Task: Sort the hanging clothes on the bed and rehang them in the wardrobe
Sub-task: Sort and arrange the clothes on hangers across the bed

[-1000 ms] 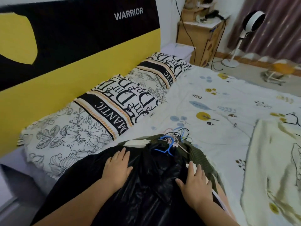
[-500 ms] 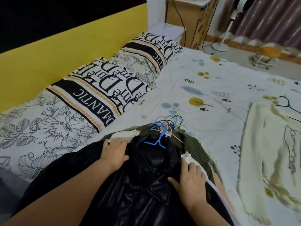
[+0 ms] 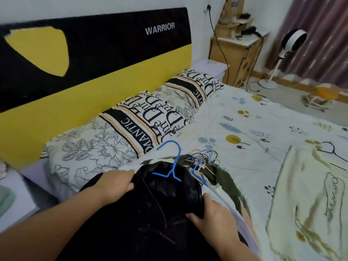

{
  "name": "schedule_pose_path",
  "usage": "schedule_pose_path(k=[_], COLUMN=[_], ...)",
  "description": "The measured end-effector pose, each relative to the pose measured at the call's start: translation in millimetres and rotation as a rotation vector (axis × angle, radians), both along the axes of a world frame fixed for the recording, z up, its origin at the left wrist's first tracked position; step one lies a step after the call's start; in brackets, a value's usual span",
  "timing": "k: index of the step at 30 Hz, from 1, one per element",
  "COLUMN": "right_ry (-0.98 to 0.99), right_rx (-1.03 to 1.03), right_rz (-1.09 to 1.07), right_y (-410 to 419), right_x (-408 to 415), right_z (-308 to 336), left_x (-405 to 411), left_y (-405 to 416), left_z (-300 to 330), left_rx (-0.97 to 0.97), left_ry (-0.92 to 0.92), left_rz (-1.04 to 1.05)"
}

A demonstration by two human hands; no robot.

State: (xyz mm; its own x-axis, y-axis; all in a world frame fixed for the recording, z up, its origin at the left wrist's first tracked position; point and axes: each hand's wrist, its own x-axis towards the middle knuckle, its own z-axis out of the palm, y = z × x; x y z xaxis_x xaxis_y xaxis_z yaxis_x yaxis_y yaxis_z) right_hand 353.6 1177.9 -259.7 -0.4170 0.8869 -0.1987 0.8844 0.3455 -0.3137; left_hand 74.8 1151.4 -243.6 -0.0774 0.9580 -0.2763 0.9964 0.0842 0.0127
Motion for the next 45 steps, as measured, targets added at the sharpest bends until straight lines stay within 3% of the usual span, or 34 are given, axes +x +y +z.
schedule_pose_path(k=[6,16,22,30,38,45], right_ry=[0.083,0.221,0.279,0.411,0.514,0.619], right_rx=[0.036,0.132,0.232,0.362,0.467,0.542], right_rz=[0.102,0.181,0.214,0.228,0.129,-0.034], right_y=[-66.4,-184.7,-223.6,-225.6,-206.2,-176.2], right_x=[-2.9,1.2,-4.6,-50.4,-129.4,-177.5], right_z=[62.6,158.8,218.0,289.5,323.6,341.0], left_x=[-2.8,7.6,12.9,-26.5,-101.2,-156.7], left_y=[-101.6,-258.8,-312.7,-331.2,-310.3,-256.2], left_z=[62.7,167.5,224.5,292.8,321.5,342.0], left_rx=[0.063,0.185,0.324,0.454,0.561,0.738], left_ry=[-0.059,0.017,0.082,0.139,0.183,0.045], left_rz=[0.089,0.239,0.269,0.286,0.297,0.224])
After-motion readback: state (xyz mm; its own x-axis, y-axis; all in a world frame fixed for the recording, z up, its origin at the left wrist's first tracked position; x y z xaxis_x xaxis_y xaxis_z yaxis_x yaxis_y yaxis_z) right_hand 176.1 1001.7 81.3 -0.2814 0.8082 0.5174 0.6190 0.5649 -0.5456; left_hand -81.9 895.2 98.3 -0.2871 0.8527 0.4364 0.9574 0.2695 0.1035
